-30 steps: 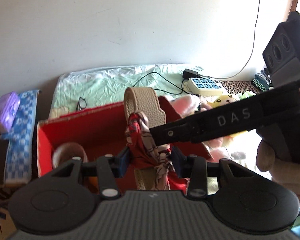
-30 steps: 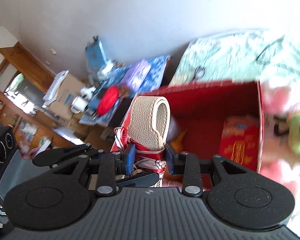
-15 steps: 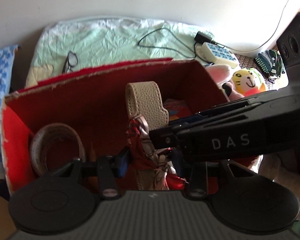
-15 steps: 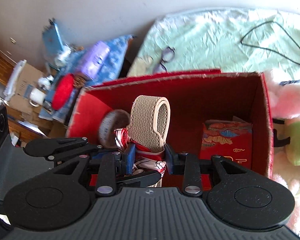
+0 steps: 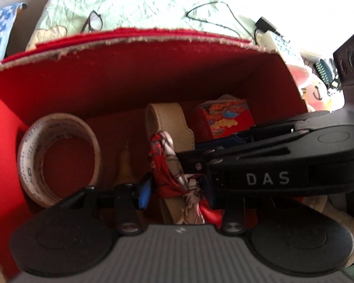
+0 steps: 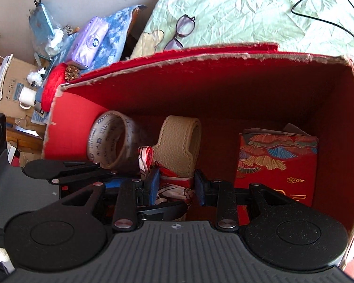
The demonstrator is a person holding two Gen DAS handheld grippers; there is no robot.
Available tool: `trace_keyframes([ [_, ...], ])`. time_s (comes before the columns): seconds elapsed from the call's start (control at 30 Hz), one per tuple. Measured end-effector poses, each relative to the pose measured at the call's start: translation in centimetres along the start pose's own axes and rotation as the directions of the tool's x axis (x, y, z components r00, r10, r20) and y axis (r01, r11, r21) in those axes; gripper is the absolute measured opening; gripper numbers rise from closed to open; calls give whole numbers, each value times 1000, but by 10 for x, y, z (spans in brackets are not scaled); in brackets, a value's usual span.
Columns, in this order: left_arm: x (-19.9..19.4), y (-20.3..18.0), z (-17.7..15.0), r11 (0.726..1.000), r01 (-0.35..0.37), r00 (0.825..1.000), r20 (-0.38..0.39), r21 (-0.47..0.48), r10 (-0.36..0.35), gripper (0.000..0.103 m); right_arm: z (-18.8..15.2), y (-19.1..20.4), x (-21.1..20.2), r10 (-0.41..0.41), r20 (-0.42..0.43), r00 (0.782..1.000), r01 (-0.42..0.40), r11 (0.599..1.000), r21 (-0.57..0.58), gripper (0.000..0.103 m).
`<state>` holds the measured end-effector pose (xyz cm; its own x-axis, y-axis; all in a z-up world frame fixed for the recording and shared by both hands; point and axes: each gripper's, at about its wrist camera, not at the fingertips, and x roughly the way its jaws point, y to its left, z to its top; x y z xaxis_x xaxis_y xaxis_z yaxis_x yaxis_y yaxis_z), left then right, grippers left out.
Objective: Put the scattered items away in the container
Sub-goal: 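Lower the strap into the box beside the gourd with the right gripper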
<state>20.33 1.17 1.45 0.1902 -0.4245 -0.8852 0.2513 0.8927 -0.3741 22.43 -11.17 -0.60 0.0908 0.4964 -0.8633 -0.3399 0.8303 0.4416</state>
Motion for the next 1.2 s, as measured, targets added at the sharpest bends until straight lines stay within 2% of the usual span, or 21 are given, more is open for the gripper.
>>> trace_keyframes([
  [0.37,24,1,3,1000,-23,993,-114,-15,21,42,-2,-5,10,-66,-20,998,65,996,-66,28],
  [0.57,27,1,3,1000,-28,990,-136,-9,27,42,-4,-1,12,-115,-23,993,113,990,-89,22],
  [0.77,25,0,2,1000,-23,990,-136,13,24,44,-7,-9,7,-127,-1,992,127,991,-43,22],
  [0.97,22,-8,0,995,-41,990,-130,86,52,45,-11,-8,2,-160,17,987,161,986,-53,22],
  [1.1,18,-8,-1,994,-38,992,-117,98,50,45,-10,-17,-1,-150,19,988,150,989,-7,22],
  [1.17,17,-6,-1,995,-41,992,-114,86,50,47,-12,-18,-3,-150,17,989,150,989,8,23],
  [1.2,16,-4,-1,996,-47,992,-112,77,55,53,-13,-16,-3,-155,17,988,155,988,2,24],
])
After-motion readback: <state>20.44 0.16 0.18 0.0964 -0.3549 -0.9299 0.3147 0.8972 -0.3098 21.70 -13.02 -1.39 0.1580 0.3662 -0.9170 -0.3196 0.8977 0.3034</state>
